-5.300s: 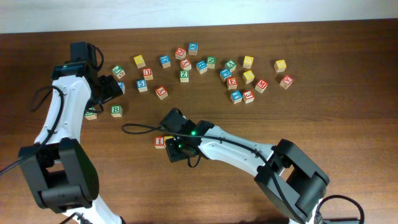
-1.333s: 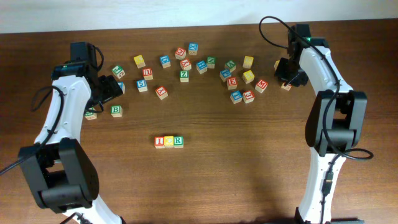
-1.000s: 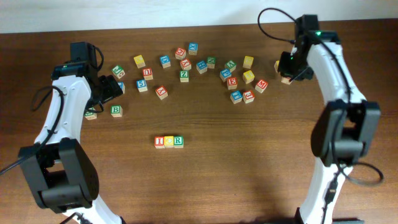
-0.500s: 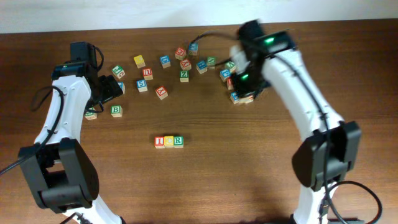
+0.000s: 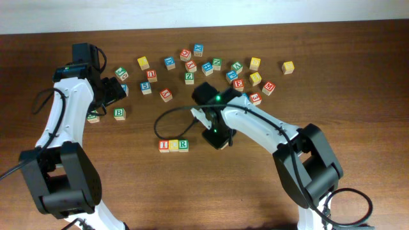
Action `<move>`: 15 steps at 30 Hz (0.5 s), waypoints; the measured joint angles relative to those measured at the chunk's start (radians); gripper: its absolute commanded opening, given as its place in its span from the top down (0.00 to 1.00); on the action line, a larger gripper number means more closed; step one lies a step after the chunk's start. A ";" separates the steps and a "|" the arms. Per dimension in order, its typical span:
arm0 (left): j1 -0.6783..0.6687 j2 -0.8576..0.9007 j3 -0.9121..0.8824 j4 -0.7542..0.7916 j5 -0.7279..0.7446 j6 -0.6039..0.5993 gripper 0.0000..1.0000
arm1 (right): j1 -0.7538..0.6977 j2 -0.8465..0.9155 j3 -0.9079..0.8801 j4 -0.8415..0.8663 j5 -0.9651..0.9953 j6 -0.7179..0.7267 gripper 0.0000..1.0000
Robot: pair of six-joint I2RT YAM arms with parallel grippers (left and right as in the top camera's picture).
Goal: Spell out ICRA
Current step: 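Carry the A block forward and set it right of the R block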
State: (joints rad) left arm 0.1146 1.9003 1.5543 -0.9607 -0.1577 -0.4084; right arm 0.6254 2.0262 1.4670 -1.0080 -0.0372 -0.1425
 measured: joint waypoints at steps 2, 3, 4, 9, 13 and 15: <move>0.000 0.000 0.000 0.000 0.000 0.000 0.01 | 0.000 0.000 -0.045 0.039 0.007 -0.005 0.70; 0.000 0.000 0.000 0.000 0.000 0.000 0.01 | 0.000 -0.002 -0.055 0.048 0.010 -0.009 0.55; 0.000 0.000 0.000 0.000 0.000 0.000 0.01 | 0.000 -0.004 -0.061 0.060 0.014 -0.013 0.46; 0.000 0.000 0.000 0.000 0.000 0.000 0.01 | 0.000 -0.003 -0.071 0.078 0.020 -0.020 0.23; 0.000 0.000 0.000 0.000 0.000 0.000 0.01 | 0.000 -0.002 -0.018 0.038 0.023 0.025 0.02; 0.000 0.000 0.000 0.000 0.000 0.000 0.01 | 0.000 -0.002 0.074 0.002 0.029 0.089 0.02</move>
State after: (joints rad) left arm 0.1143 1.9003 1.5543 -0.9607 -0.1577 -0.4080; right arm 0.6254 2.0243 1.5414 -1.0061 -0.0082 -0.0536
